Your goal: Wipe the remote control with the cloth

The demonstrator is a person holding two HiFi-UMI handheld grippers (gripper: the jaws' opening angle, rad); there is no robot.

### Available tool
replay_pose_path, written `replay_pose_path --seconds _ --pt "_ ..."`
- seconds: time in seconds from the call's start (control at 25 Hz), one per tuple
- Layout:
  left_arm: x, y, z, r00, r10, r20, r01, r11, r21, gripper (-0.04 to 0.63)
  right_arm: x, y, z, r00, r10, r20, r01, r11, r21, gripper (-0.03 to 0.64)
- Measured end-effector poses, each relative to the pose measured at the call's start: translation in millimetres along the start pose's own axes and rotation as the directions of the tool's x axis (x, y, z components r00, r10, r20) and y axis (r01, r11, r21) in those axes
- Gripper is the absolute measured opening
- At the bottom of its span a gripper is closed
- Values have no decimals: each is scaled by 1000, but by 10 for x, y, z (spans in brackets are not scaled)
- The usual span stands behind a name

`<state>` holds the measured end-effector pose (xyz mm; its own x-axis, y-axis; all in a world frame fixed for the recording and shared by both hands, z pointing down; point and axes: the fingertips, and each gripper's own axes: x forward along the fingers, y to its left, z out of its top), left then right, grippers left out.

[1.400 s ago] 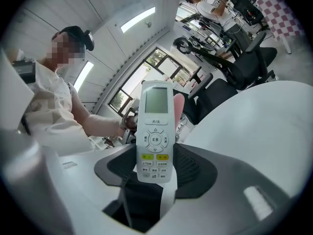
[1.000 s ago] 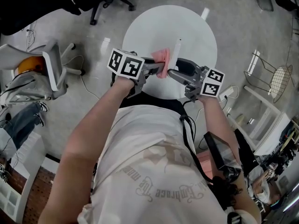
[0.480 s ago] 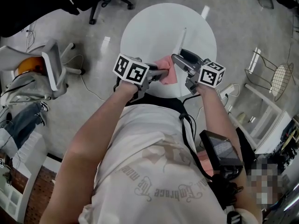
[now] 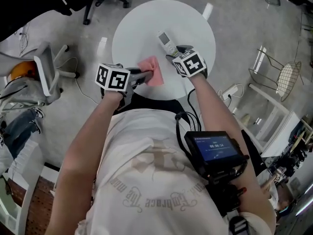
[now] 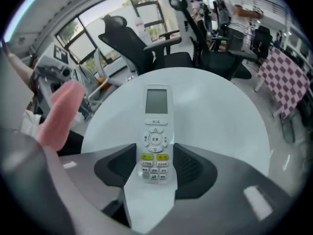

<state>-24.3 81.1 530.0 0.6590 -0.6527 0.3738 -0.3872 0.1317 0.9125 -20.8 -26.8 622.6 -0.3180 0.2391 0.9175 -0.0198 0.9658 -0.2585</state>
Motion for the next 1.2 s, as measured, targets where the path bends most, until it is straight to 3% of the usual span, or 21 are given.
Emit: replay_pose_path --seconds 0.24,0.48,0.64,0.76,1.0,1.12,1.2 --pt "-29 73 9 996 60 62 -59 998 -5 20 81 -85 -14 989 -103 -104 76 970 -230 246" --pt "2 35 42 988 106 112 -106 994 0 20 46 -116 -39 991 -112 -73 87 955 -284 253" --pt "-76 7 140 982 136 133 -143 989 45 20 -106 -133 11 994 -105 24 108 974 -200 245" --pt "-153 -54 214 977 143 157 -156 985 72 20 -372 -142 95 980 -136 145 158 977 -147 133" --pt "-271 -213 556 976 140 165 -175 958 226 20 -923 -160 154 912 -244 329 256 967 5 10" --pt "-355 -354 655 975 134 180 -185 932 311 20 -1199 -71 167 872 -283 399 268 959 93 3" --pt "-434 -453 700 975 124 183 -185 911 369 20 -1403 15 196 830 -304 467 242 952 188 5"
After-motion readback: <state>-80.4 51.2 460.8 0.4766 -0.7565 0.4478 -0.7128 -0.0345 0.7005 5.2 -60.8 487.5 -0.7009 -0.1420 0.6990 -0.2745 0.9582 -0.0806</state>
